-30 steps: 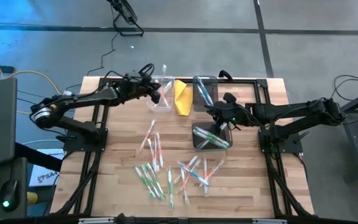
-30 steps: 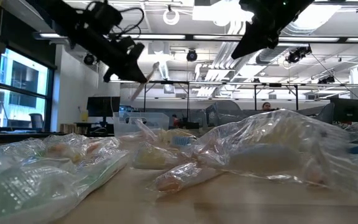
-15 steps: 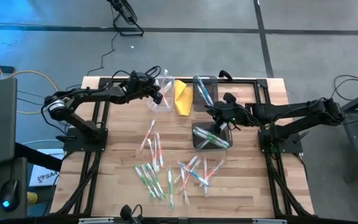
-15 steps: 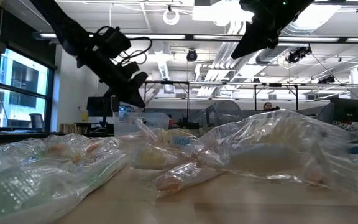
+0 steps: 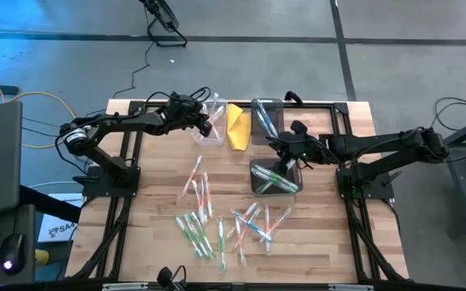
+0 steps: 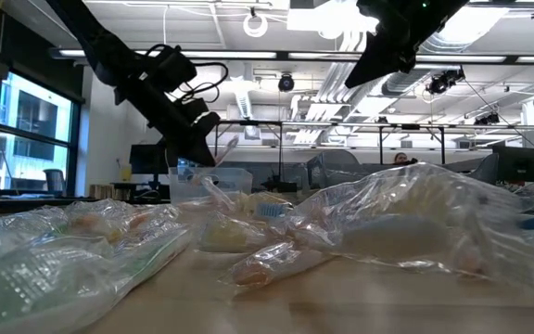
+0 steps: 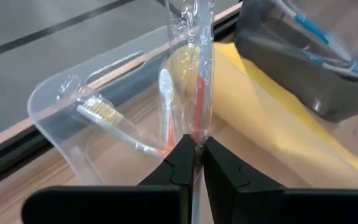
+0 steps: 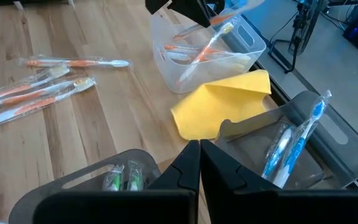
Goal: Pick & Place Toothbrushes
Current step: Put the orange toothbrush into the transparent bin
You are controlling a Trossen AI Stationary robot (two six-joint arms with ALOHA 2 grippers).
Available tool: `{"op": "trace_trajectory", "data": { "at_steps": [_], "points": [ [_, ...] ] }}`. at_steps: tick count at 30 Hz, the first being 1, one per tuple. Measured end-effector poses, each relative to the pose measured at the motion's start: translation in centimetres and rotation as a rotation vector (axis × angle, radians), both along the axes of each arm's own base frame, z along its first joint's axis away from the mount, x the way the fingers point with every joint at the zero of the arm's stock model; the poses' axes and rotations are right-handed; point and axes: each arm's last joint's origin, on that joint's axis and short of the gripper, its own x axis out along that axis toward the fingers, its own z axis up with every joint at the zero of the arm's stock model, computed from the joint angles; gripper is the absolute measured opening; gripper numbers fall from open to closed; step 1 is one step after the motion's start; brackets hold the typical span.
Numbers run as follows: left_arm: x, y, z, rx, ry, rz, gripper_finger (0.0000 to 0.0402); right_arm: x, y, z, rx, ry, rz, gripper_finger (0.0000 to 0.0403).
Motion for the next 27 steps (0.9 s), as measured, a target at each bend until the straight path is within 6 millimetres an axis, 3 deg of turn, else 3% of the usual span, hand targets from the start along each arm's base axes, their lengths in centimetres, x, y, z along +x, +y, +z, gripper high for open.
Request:
{"op": "trace_trajectory", "data": {
  "at_steps": [5,16,27],
  "points": [
    [-0.12,-0.09,-0.23,-0.018,0.022,-0.001,0.0029,0.00,0.00,0.00,0.000,0.000,0.000,0.0005],
    [-0.24,-0.19,-0.45,-0.036,0.044,-0.002,0.0128,0.00,0.00,0.00,0.000,0.000,0.000,0.0005],
    [-0.11,-0.21,-0.12,-0.033,0.009,-0.024,0.0135,0.00,0.00,0.00,0.000,0.001,0.001,0.0005]
  ]
}}
